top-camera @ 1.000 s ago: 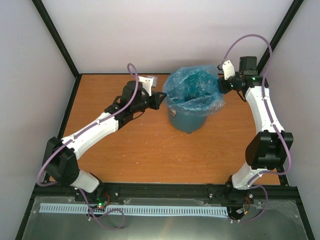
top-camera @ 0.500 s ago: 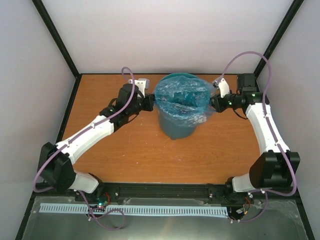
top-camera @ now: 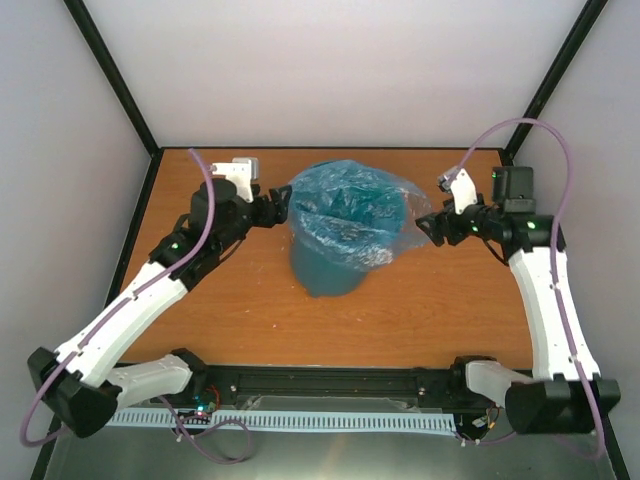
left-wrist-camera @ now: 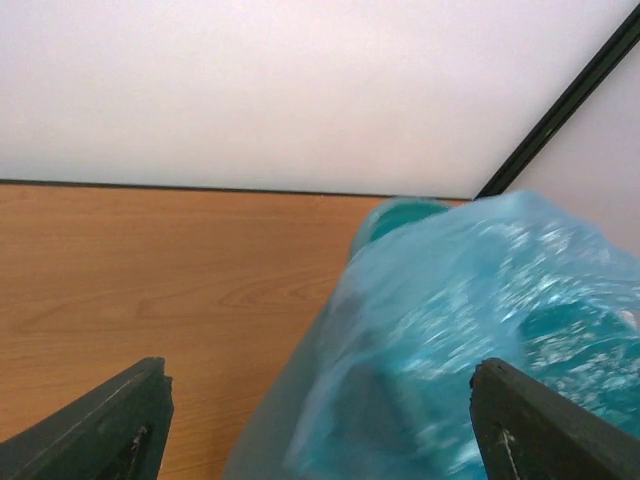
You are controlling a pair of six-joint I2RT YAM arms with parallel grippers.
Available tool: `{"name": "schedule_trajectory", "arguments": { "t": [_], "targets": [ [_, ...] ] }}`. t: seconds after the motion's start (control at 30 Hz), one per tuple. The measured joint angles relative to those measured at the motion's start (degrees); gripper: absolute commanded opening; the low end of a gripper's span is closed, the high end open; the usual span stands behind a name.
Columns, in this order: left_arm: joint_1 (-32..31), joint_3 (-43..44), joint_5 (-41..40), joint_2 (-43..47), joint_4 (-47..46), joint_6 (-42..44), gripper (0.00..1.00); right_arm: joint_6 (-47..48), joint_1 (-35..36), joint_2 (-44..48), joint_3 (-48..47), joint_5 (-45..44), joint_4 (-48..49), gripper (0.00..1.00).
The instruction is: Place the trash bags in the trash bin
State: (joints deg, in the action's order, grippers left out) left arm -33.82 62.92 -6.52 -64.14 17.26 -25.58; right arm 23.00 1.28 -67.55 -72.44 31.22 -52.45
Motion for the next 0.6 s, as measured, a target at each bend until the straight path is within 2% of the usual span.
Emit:
{"name": "schedule_trajectory", "arguments": {
  "t": [0.17,0.4,0.6],
  "targets": [
    [-0.2,-0.5,-0.8,6.1,2.0,0.5,0.82,3.7,-0.5,8.6,-1.3,-3.4,-3.7,0.83],
    [-0.2,-5.4,1.1,9.7,3.6,0.6,0.74,11.4,-0.5,10.6,-2.3,1.3,-11.4,0.75],
    [-0.3,-7.0,14.5,16.0,2.3,1.0,0.74,20.1,1.2,12.1,-8.5,10.8,-18.6,0.70]
  ]
}}
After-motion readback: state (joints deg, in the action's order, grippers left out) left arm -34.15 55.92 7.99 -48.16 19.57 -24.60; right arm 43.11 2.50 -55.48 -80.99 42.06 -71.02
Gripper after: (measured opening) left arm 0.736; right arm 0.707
